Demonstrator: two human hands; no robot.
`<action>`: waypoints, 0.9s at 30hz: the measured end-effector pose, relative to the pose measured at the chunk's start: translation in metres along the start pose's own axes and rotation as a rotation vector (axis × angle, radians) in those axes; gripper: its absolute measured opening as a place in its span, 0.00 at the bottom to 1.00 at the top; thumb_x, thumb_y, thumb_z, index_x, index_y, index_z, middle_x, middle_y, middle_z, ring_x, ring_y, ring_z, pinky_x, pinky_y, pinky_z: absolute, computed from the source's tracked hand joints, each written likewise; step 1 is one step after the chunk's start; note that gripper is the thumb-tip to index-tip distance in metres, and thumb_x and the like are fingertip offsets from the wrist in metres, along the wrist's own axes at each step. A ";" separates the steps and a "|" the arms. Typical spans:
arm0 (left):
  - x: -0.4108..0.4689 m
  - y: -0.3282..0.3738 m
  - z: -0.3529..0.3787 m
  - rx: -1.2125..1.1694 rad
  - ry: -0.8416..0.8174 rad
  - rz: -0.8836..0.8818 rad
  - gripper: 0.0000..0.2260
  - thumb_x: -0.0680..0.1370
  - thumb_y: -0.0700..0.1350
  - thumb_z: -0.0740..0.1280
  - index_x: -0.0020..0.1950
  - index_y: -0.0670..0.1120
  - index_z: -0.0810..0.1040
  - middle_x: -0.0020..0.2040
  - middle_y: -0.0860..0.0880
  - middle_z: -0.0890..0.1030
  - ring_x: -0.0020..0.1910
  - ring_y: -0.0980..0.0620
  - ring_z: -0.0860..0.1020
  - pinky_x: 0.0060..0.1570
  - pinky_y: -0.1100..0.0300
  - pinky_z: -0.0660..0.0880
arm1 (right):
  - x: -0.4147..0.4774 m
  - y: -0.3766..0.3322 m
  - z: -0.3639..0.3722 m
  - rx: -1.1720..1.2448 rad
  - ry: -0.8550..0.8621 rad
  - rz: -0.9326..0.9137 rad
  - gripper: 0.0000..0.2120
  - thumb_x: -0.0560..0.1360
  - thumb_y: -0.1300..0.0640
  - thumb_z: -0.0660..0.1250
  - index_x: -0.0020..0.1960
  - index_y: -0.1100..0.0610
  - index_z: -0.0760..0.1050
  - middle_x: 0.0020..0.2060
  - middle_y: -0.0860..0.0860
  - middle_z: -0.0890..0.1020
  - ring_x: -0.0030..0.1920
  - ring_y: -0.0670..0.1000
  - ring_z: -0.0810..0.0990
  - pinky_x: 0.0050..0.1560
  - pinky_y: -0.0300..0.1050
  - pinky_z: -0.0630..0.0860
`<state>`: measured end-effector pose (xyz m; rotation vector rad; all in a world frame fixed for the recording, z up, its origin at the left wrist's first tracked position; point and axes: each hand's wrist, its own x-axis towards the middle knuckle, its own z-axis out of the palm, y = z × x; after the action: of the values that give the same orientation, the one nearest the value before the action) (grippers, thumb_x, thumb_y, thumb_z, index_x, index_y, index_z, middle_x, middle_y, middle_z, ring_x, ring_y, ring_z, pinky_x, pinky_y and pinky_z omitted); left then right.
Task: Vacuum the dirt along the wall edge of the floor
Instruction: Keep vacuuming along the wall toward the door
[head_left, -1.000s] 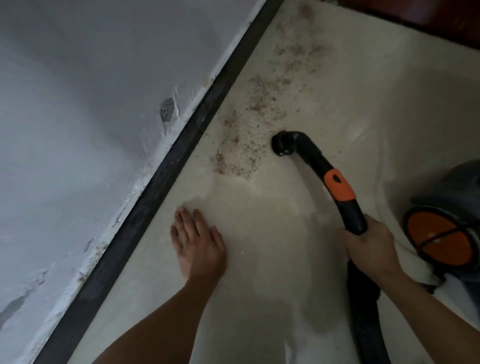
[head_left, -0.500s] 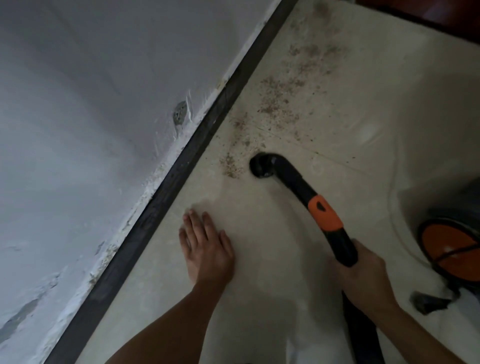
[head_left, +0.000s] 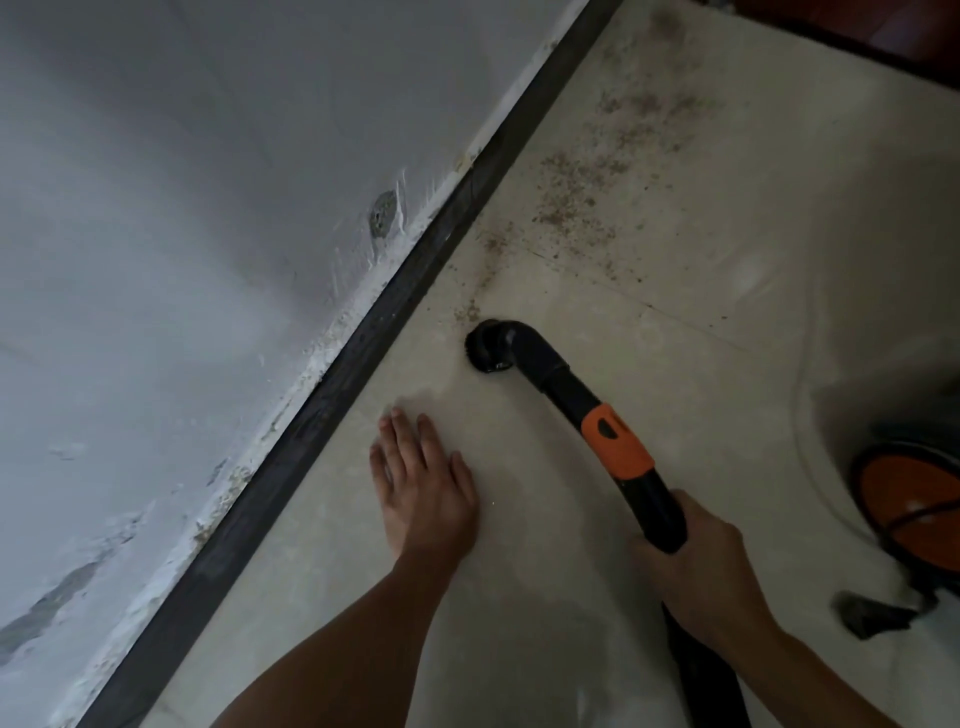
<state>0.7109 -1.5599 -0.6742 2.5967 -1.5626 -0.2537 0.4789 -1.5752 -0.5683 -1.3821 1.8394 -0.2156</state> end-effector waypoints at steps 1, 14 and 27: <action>0.000 0.000 0.000 0.000 0.003 0.000 0.28 0.81 0.53 0.50 0.77 0.39 0.59 0.78 0.37 0.52 0.78 0.41 0.49 0.75 0.46 0.44 | 0.002 -0.001 0.000 -0.001 0.004 -0.007 0.10 0.68 0.64 0.73 0.39 0.52 0.73 0.29 0.55 0.78 0.30 0.55 0.77 0.32 0.47 0.73; 0.000 -0.001 0.001 -0.016 0.016 0.014 0.28 0.81 0.53 0.50 0.76 0.38 0.61 0.78 0.37 0.54 0.78 0.40 0.51 0.74 0.45 0.47 | 0.106 -0.082 0.000 0.088 0.057 -0.131 0.06 0.71 0.60 0.72 0.41 0.57 0.74 0.33 0.55 0.77 0.30 0.53 0.75 0.29 0.39 0.68; 0.000 -0.001 0.000 -0.007 0.003 0.019 0.27 0.81 0.53 0.50 0.75 0.38 0.62 0.77 0.36 0.56 0.78 0.40 0.53 0.74 0.45 0.47 | 0.053 -0.035 -0.007 -0.085 -0.040 -0.150 0.08 0.69 0.61 0.73 0.44 0.56 0.76 0.33 0.54 0.80 0.33 0.54 0.79 0.33 0.45 0.76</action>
<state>0.7123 -1.5592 -0.6741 2.5746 -1.5821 -0.2528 0.4950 -1.6368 -0.5700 -1.5739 1.7314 -0.1870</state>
